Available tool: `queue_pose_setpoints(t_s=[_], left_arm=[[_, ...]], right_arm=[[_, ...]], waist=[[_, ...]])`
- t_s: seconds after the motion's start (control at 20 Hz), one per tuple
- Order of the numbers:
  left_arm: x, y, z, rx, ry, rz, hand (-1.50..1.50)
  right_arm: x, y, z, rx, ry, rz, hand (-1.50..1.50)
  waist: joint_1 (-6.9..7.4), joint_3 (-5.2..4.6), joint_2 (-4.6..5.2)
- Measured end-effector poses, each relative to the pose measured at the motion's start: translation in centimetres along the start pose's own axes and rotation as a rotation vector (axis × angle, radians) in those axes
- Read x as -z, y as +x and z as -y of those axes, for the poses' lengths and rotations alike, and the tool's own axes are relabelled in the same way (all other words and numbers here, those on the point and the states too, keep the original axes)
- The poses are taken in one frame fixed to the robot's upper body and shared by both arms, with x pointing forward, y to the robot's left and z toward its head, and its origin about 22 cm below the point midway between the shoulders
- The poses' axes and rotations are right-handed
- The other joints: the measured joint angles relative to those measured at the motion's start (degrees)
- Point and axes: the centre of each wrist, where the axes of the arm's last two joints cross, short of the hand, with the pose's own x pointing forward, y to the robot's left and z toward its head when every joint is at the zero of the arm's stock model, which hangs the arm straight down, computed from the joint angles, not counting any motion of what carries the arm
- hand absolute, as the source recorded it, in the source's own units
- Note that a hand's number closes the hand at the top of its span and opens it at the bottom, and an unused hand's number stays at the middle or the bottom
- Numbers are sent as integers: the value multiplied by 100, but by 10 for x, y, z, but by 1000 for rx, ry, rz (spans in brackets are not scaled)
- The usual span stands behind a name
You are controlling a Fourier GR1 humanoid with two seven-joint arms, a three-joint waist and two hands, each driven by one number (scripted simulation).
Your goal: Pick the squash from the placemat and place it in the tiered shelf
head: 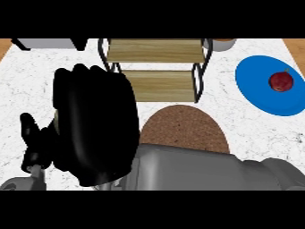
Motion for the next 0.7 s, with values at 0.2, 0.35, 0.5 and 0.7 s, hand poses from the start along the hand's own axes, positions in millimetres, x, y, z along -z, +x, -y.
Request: queue_pose_setpoints(t_s=[0.2, 0.35, 0.5, 0.7], left_arm=[[1, 1, -2, -4, 12, -3, 0], [0, 0, -3, -6, 9, 7, 0], [0, 1, -4, -7, 7, 10, 0], [1, 0, 0, -10, 6, 20, 0]], right_arm=[[18, 16, 28, 21, -65, -14, 150], [35, 25, 49, 37, -107, -39, 150], [53, 26, 68, 42, -143, -75, 150], [77, 26, 92, 36, -178, -120, 150]], waist=[[-48, 2, 13], [-47, 2, 25], [-48, 4, 40], [-22, 5, 59]])
